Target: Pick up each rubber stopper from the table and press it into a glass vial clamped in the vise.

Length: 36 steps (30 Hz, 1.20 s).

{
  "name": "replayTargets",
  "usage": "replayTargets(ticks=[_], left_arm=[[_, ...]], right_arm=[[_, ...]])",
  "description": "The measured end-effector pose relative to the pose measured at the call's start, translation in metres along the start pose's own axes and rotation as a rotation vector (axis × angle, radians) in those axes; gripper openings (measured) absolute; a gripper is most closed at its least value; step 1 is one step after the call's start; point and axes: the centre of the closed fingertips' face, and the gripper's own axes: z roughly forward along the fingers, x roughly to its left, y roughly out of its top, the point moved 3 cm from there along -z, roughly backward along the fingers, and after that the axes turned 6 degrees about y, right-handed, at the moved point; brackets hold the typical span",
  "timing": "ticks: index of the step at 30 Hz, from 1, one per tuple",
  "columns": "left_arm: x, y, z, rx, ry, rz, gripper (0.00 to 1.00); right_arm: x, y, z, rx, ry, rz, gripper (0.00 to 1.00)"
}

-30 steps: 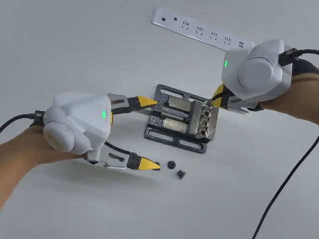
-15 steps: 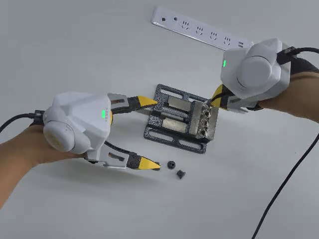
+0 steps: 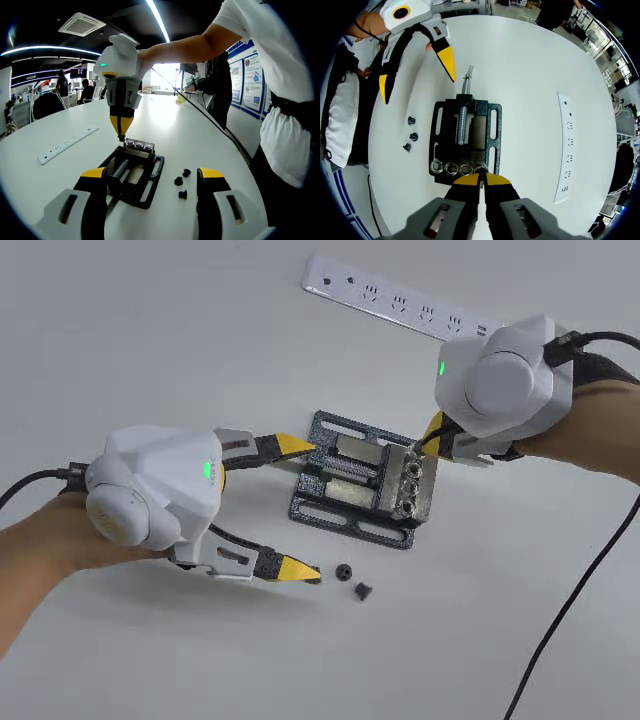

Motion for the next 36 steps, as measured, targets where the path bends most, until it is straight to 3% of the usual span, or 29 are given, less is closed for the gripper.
replayTargets(ticks=[36], left_arm=[[0.0028, 0.0004, -0.003, -0.004, 0.009, 0.005, 0.71]], right_arm=[[-0.0021, -0.0005, 0.0052, 0.037, 0.016, 0.008, 0.03]])
